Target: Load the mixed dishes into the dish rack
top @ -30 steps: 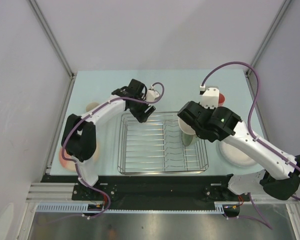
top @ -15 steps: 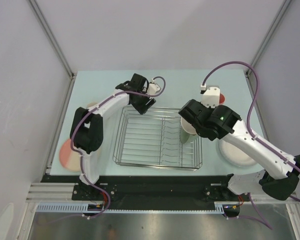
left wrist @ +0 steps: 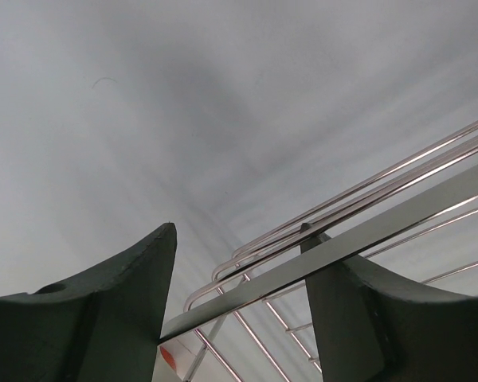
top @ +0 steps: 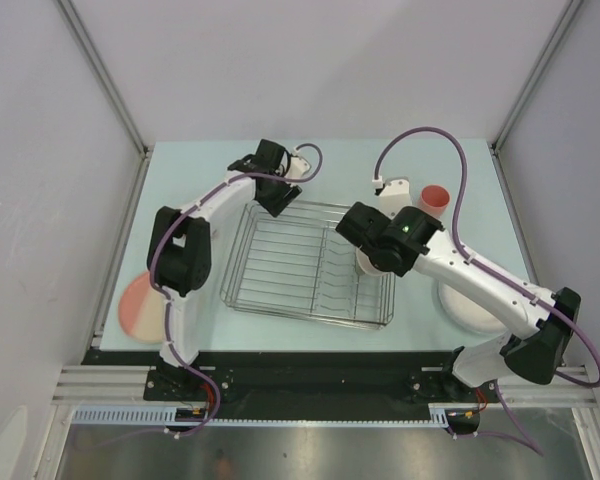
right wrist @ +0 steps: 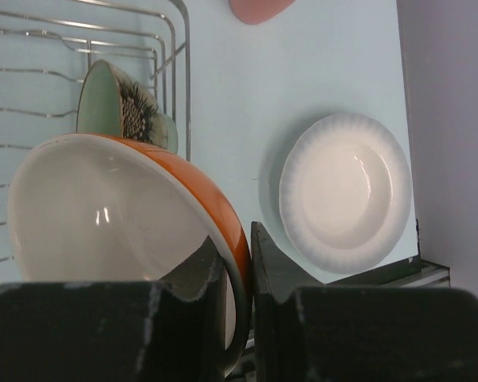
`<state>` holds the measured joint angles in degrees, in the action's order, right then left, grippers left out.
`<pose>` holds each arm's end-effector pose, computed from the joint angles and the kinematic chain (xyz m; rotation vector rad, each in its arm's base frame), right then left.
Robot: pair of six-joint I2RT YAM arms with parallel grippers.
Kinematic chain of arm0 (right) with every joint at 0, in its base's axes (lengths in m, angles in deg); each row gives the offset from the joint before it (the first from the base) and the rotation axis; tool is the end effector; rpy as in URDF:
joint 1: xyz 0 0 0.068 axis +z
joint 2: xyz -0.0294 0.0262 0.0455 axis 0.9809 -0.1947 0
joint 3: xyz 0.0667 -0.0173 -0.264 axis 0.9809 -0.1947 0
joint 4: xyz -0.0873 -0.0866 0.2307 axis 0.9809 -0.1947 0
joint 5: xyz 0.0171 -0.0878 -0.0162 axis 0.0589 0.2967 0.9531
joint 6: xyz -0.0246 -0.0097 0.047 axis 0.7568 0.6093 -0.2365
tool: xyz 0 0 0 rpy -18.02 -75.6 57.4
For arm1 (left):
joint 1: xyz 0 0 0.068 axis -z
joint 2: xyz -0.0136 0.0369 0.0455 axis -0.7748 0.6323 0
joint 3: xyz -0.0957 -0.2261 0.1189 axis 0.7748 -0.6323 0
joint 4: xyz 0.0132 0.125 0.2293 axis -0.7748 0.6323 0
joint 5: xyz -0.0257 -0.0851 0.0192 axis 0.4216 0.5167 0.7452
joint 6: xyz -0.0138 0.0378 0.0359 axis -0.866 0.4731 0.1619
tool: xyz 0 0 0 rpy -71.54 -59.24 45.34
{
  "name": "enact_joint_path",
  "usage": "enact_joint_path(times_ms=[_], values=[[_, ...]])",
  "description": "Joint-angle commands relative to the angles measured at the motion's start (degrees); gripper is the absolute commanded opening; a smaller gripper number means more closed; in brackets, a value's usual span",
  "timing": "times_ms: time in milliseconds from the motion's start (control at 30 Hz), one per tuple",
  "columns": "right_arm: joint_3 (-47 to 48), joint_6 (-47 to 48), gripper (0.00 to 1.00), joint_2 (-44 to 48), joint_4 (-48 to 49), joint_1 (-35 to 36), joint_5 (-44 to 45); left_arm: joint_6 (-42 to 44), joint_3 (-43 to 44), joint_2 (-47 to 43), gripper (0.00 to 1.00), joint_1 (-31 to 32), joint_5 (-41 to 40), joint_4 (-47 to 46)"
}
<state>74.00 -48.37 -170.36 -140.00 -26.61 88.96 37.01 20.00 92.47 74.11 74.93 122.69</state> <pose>0.1731 0.1783 0.3572 -0.0571 2.2775 -0.4960 0.4218 -0.1812 0.2206 1.0542 2.3390 0.0373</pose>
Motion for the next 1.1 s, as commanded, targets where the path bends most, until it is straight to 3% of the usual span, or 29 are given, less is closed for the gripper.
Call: enact_joint_path(times_ms=[0,133,400,467,567,633,900,1067], values=[[0.75,0.84,0.00,0.55,-9.58,1.19,0.43,-5.27,3.05,2.48,0.65,-2.15,-8.47,-4.13],[0.48,0.84,0.00,-0.24,-9.50,1.36,0.52,-8.53,6.13,3.81,0.64,-2.59,-7.95,-0.88],[0.04,2.69,0.00,-4.72,-9.58,0.93,3.50,-8.89,0.08,0.38,0.62,-2.76,-8.56,-2.45],[-0.39,2.78,0.00,-6.47,-9.58,0.66,4.47,-8.54,-2.37,-1.19,0.65,-2.94,-8.65,-3.68],[-0.83,2.87,0.00,-8.24,-9.67,0.92,6.75,-8.36,-3.36,-2.17,0.80,-3.12,-9.18,-3.69],[-0.92,2.78,0.00,-9.82,-9.58,1.01,8.25,-8.44,-3.01,-2.69,0.83,-3.29,-9.35,-2.29],[-0.57,3.39,0.00,-14.21,-9.50,-0.83,15.54,-8.09,-4.85,-7.09,0.86,-4.96,-7.69,-1.14],[-0.31,3.75,0.00,-16.85,-9.50,-1.45,15.64,-7.92,-5.55,-7.88,0.85,-5.75,-6.89,-1.05]])
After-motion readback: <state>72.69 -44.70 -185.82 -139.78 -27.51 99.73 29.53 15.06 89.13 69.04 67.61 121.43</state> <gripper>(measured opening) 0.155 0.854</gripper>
